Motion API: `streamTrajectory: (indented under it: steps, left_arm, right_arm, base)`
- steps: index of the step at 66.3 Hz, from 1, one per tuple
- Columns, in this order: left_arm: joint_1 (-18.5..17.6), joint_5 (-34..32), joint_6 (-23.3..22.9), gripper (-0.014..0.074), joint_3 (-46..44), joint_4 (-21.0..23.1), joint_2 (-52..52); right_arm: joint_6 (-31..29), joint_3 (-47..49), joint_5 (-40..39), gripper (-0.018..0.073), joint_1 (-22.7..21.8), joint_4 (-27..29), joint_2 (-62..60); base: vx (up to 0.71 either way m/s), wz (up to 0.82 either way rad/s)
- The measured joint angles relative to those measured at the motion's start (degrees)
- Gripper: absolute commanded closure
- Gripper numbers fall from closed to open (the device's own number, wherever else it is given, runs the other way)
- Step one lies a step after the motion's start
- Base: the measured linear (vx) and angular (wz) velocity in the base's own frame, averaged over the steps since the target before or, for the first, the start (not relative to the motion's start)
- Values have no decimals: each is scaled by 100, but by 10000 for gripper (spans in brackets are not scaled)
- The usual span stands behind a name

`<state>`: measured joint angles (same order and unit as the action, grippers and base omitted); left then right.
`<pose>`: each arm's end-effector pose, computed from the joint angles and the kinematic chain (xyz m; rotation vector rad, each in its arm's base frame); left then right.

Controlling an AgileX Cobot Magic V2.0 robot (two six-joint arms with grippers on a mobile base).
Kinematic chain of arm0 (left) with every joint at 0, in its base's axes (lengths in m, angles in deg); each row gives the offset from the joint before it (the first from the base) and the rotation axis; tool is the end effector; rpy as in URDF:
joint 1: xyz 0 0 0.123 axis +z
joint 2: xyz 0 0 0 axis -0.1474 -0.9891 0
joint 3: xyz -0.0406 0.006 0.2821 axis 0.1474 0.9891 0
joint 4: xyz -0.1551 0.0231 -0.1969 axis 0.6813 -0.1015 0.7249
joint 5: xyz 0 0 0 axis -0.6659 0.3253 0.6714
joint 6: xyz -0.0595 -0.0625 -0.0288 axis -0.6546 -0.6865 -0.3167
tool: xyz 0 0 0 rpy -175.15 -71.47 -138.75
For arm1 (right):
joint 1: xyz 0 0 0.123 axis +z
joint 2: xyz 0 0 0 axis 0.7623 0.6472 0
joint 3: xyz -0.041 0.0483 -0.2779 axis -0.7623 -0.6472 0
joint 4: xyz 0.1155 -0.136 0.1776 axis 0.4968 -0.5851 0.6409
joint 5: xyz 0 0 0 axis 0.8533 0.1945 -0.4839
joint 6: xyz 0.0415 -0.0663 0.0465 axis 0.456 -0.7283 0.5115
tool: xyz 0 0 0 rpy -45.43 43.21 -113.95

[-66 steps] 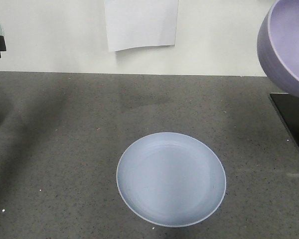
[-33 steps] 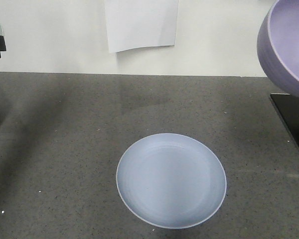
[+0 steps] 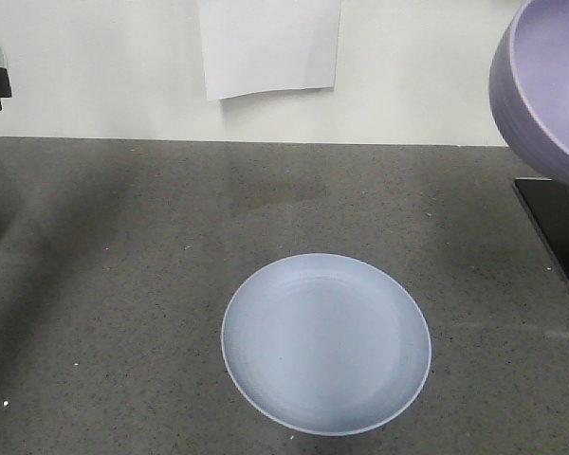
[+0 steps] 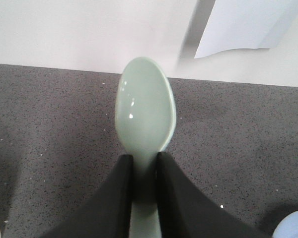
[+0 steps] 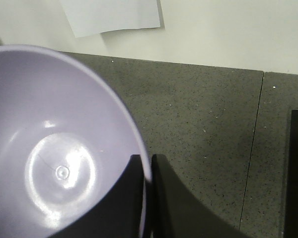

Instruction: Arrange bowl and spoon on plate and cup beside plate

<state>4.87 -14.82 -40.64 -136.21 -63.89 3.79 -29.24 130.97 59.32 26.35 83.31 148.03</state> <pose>0.2632 -0.0295 0.4058 0.0692 2.1080 -0.2323 0.1898 -0.0166 0.4647 -0.1907 2.1099 0.4363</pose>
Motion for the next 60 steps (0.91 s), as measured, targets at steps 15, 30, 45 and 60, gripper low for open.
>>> streamTrajectory:
  steps: [15,30,45,60]
  left_arm:
    - [0,0,0,602,0,0,0]
    - [0,0,0,602,0,0,0]
    - [0,0,0,602,0,0,0]
    - [0,0,0,602,0,0,0]
  right_arm:
    - [0,0,0,564,0,0,0]
    - [0,0,0,564,0,0,0]
    - [0,0,0,564,0,0,0]
    - [0,0,0,564,0,0,0]
  base:
    - [0,0]
    - [0,0]
    - [0,0]
    - [0,0]
